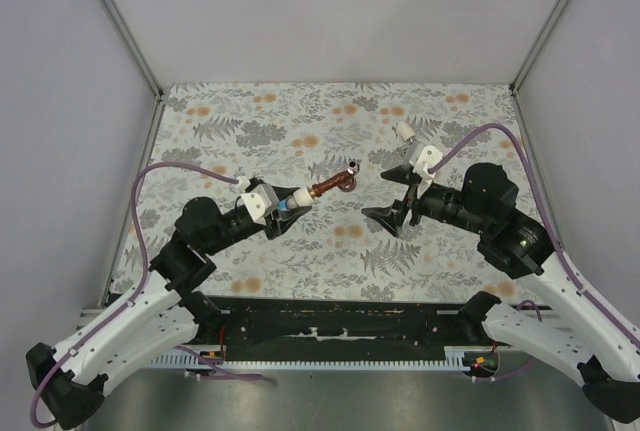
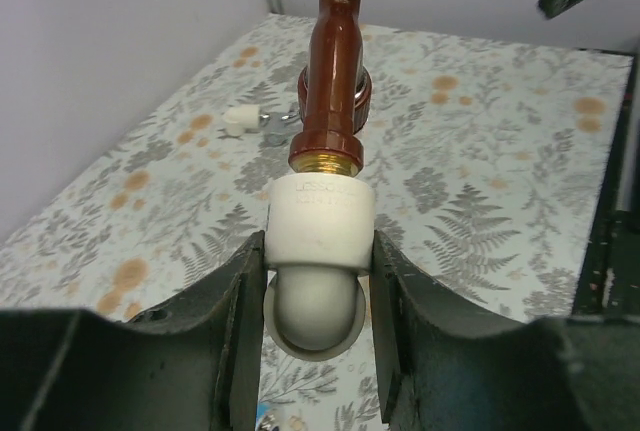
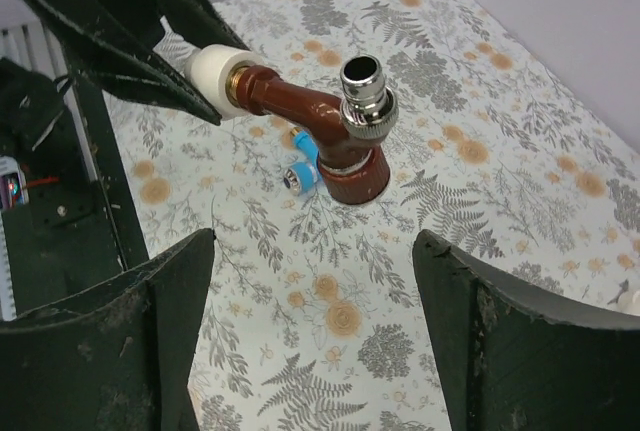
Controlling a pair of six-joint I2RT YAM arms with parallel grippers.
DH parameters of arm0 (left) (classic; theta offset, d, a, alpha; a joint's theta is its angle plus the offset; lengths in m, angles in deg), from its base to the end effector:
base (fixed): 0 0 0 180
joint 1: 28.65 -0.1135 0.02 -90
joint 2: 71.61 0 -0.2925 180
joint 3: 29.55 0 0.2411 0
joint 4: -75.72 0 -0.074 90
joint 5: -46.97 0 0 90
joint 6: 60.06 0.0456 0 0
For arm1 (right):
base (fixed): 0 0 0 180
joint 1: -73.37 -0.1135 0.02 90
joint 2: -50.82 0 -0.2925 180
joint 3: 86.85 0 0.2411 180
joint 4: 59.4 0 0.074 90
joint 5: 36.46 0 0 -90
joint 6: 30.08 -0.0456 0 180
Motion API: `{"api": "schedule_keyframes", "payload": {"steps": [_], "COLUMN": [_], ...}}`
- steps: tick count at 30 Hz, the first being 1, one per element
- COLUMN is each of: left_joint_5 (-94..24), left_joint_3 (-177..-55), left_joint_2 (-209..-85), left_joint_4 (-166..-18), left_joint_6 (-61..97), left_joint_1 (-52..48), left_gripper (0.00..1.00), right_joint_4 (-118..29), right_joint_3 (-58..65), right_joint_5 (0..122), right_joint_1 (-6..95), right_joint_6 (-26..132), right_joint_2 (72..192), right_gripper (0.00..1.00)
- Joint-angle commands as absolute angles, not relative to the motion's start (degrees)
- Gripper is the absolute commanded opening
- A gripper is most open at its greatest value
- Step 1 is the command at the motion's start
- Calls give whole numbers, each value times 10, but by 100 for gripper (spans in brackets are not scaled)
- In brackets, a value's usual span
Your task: Install the water faucets
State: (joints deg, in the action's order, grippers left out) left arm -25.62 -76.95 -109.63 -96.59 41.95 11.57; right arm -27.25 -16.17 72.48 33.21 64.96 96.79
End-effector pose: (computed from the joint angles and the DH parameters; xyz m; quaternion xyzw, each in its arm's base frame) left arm 0.1018 -0.1040 0.3364 0.4006 0.5705 -0.2751 0.6621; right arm 0.1065 0.1093 0.4094 -0.3851 0.6426 0.3142 0.5831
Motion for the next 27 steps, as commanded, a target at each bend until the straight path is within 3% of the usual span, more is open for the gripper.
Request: {"api": "schedule_keyframes", "payload": {"steps": [1, 13, 23, 27], "left_joint_5": [-140, -50, -35, -29], "left_joint_3": [-823, -871, -892, -898], "left_joint_2": [-1090, -1113, -1132, -1134], "left_joint_4": [-972, -952, -958, -955], "left_joint_6": [349, 326, 332, 337], "left_joint_1": [112, 112, 112, 112], "left_gripper": [2, 2, 2, 2], "right_joint_4": [-217, -188, -201, -213], "right_joint_3": [-130, -66, -41, -41], "right_joint_5": [828, 967, 1029, 1035], "right_joint_1": [347, 358, 358, 358], "right_joint_6": [787, 788, 740, 714], "right_joint_2": [966, 1014, 1064, 1079], "right_gripper": [87, 82, 70, 61]}}
